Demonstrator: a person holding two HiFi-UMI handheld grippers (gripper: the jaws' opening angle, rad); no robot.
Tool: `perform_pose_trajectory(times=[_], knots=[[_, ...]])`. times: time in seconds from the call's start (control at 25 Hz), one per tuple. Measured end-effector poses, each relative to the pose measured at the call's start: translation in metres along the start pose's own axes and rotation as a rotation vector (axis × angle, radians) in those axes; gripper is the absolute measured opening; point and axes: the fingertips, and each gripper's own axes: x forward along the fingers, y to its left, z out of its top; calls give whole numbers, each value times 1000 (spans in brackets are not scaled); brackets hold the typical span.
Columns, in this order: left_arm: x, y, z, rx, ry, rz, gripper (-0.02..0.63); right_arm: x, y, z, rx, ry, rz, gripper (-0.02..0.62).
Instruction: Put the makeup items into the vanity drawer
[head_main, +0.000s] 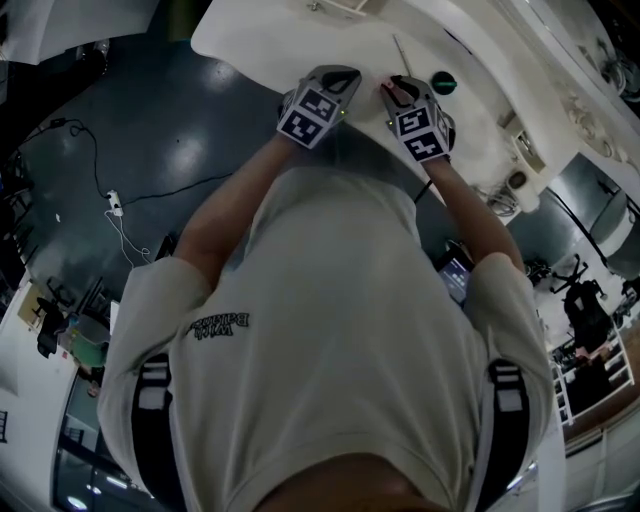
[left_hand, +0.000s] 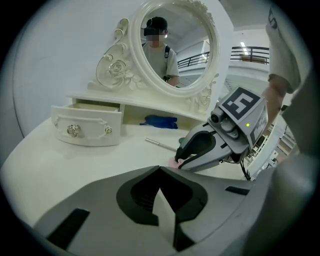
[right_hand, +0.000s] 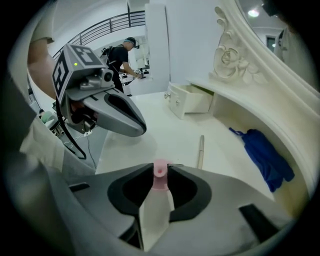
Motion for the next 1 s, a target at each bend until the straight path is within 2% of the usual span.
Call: perform_pose_trajectory(times=[0.2,0.68,0.84,1.0], knots=[[2,2,-2,-5,10,-5,15,1,1,0,-37,4,-2,81],[-3,5,2,-11,-8,9,14,-1,2,9,-3,-27,-4,40],[-9,7,10,-4,-29,23,14,-9,1,24,15,-70,-4,40],[-23,12,24,-9,-69,53,14,-28,1,55,25,-155,-1,40]])
